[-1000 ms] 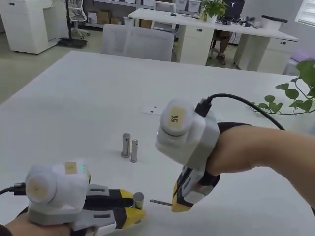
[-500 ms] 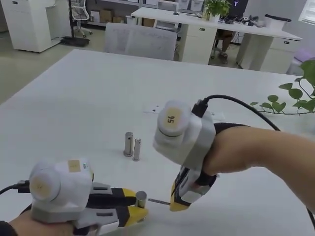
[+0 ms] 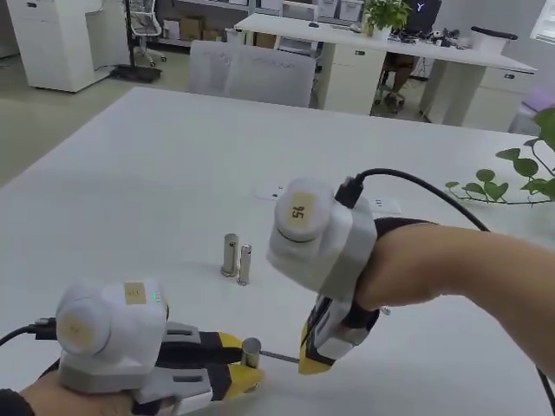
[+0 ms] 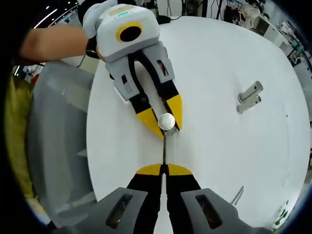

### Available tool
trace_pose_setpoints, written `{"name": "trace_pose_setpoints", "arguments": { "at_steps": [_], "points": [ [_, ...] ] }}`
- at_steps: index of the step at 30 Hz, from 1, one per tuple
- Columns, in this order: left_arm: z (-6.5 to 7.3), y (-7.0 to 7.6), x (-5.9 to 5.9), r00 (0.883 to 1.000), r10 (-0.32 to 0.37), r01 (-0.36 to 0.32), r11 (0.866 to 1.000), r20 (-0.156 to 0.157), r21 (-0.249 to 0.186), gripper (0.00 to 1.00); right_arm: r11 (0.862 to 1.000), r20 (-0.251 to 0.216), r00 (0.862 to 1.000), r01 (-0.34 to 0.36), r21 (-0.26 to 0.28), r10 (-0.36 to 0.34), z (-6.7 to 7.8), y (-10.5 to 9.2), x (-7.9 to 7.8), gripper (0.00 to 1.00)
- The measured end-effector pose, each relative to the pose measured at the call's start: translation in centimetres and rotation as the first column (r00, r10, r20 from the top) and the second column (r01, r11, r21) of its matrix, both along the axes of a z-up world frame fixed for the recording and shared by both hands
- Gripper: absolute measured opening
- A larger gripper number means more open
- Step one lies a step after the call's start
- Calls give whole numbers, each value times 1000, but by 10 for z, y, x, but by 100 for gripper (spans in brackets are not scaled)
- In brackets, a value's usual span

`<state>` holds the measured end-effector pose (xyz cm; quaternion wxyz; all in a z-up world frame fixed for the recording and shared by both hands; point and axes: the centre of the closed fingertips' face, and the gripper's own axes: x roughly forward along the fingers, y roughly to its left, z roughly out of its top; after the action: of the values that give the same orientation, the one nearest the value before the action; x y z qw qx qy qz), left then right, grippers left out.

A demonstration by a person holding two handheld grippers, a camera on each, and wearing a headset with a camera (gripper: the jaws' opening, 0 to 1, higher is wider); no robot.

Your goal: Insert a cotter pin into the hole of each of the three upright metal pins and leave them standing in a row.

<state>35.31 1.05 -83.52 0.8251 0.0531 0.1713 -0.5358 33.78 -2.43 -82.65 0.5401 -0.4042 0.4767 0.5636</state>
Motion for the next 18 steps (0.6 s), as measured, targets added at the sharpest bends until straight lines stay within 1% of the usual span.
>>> {"name": "trace_pose_setpoints", "arguments": {
  "at_steps": [8,18],
  "points": [
    [0,1,0,1000,3,-3,1000,2,4,12,1000,-1,1000,-4,-11,4,1,1,-1,3],
    [0,2,1,1000,13,-13,1000,13,12,11,999,-10,1000,20,-36,-21,0,1,-1,3]
  ]
}}
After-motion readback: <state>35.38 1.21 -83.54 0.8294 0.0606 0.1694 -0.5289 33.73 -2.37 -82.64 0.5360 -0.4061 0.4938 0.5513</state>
